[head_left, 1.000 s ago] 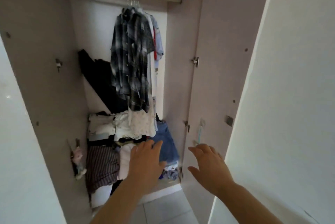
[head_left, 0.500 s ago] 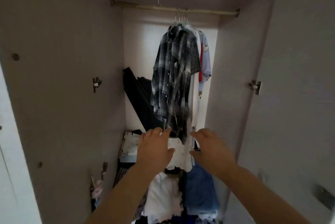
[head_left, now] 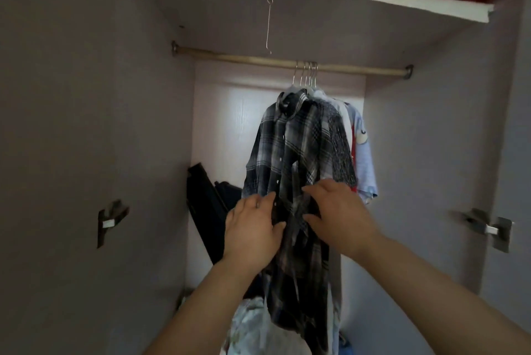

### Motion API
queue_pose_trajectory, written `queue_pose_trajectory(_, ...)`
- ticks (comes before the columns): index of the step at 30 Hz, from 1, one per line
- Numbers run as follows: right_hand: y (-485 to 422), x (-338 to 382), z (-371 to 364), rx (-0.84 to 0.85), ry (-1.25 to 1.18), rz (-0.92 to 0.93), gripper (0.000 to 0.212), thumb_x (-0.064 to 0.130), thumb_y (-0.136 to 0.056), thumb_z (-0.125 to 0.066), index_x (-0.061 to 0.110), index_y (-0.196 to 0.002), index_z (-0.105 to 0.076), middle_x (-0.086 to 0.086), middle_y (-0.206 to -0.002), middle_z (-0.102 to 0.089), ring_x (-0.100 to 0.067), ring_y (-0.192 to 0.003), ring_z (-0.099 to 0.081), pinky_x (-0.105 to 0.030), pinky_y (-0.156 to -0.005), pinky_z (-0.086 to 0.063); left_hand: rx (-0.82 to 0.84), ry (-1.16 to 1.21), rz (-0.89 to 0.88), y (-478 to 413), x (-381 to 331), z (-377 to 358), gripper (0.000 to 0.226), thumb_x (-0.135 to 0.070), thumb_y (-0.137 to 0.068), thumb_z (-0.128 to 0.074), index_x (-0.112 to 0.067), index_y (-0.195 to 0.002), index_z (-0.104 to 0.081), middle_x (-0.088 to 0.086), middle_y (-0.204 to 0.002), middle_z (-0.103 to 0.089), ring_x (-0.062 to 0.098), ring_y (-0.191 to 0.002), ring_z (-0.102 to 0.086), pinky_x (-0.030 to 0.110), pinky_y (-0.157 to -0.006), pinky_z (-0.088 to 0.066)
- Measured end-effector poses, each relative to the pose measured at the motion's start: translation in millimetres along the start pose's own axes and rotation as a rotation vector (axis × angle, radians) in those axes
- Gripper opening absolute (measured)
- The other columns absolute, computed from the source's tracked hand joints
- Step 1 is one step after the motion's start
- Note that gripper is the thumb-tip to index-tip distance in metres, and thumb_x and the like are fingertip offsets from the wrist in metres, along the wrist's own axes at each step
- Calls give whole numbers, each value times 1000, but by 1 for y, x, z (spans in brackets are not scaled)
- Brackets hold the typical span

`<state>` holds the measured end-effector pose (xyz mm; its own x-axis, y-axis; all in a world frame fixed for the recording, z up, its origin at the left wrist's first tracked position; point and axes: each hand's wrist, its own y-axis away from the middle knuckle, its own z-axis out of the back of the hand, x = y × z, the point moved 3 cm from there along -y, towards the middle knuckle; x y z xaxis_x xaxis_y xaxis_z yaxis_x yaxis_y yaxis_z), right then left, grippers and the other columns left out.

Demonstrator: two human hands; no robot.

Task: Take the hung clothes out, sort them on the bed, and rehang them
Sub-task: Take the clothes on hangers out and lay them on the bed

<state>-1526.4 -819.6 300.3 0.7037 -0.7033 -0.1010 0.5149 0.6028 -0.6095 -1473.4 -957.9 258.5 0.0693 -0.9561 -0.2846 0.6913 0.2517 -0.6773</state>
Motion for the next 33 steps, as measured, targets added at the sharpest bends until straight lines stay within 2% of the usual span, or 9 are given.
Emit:
queue_pose_trajectory(7, -123, -23, -7, -147, 120, 42, 42, 28, -92, -52, 18, -133, -45, -4, -132, -45, -25, -119, -40, -34, -97, -33, -176, 15, -30, -90, 26, -19, 59, -41, -93, -48, -26, -146, -25, -4, -140, -37, 14, -131, -29, 29, -110, -25)
queue_pose_trajectory(12, -213, -47, -11, -269, 251, 80, 44, 18, -89, -51, 15, -133, -44, -6, -130, -46, -25, -118, -41, -36, -99, -33, -228, -15, -23, -161, 41, -39, 59, -42, -94, -46, -27, -146, -23, -5, -142, -35, 13, -132, -28, 28, -108, -26)
queue_pose_trajectory(18, -306, -84, -15, -371, 255, 56, 43, 18, -88, -53, 11, -130, -45, -10, -128, -47, -27, -116, -43, -36, -98, -34, -294, 12, -22, -224, 48, -57, 60, -42, -95, -44, -27, -147, -20, -7, -143, -33, 10, -133, -26, 25, -106, -26)
queue_pose_trajectory(21, -339, -99, -27, -398, 273, 31, 46, 23, -89, -55, 9, -131, -40, -11, -130, -45, -28, -119, -42, -37, -99, -34, -298, -1, -18, -244, 55, -65, 59, -43, -95, -44, -28, -147, -20, -8, -143, -33, 10, -133, -26, 24, -106, -26)
queue_pose_trajectory(28, -372, -146, -52, -420, 361, -48, 74, 52, -88, -52, 7, -141, -26, -9, -136, -41, -25, -124, -40, -38, -103, -32, -283, -49, -35, -285, 68, -87, 61, -44, -94, -45, -29, -147, -20, -7, -143, -32, 10, -132, -27, 25, -108, -26)
queue_pose_trajectory(33, -378, -172, -61, -442, 382, -32, 78, 57, -87, -50, 10, -143, -23, -6, -140, -36, -24, -126, -36, -36, -102, -31, -269, -57, -57, -302, 66, -99, 61, -45, -94, -44, -31, -147, -17, -8, -147, -27, 11, -135, -23, 25, -111, -20)
